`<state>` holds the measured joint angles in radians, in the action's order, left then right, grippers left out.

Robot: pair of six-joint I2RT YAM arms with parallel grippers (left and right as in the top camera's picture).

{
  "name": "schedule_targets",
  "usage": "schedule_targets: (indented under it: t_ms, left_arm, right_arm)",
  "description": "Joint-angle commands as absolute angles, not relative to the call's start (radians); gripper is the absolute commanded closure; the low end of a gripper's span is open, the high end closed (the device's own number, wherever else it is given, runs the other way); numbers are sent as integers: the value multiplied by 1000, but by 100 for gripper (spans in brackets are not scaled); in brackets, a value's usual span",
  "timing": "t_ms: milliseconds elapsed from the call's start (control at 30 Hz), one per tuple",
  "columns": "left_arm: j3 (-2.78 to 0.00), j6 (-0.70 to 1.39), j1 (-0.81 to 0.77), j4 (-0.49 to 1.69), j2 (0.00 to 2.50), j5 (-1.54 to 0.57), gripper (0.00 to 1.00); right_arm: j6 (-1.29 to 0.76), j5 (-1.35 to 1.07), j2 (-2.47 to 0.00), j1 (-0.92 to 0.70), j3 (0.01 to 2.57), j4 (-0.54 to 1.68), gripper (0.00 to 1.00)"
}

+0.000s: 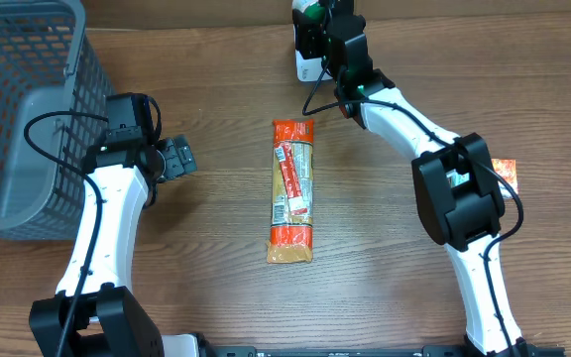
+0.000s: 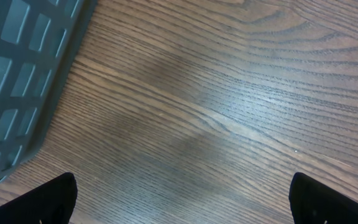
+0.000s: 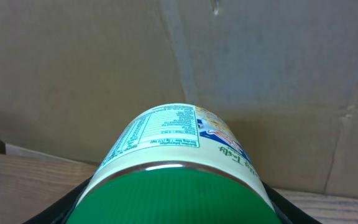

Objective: Scan the item barcode
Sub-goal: 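Hold the jar label in front of the white scanner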

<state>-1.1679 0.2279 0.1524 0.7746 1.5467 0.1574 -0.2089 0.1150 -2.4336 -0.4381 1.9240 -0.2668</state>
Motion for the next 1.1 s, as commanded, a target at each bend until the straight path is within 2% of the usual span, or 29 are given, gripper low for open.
schedule_targets:
  t_ms: [0, 200, 800, 1067]
  left_arm:
    - [-1183, 206, 151, 774, 1530, 156, 0]
    - [-1183, 206, 151, 774, 1530, 156, 0]
    - [-1183, 206, 151, 774, 1530, 156, 0]
    - [-1183, 206, 151, 774, 1530, 156, 0]
  right_arm:
    - [-178, 143, -2475, -432, 1946, -294, 71]
    - [-118, 202, -2498, -432, 1946, -336, 71]
    - [-124, 200, -2526, -427, 1946, -460, 69]
    - [-121, 164, -2403, -430, 1946, -404, 68]
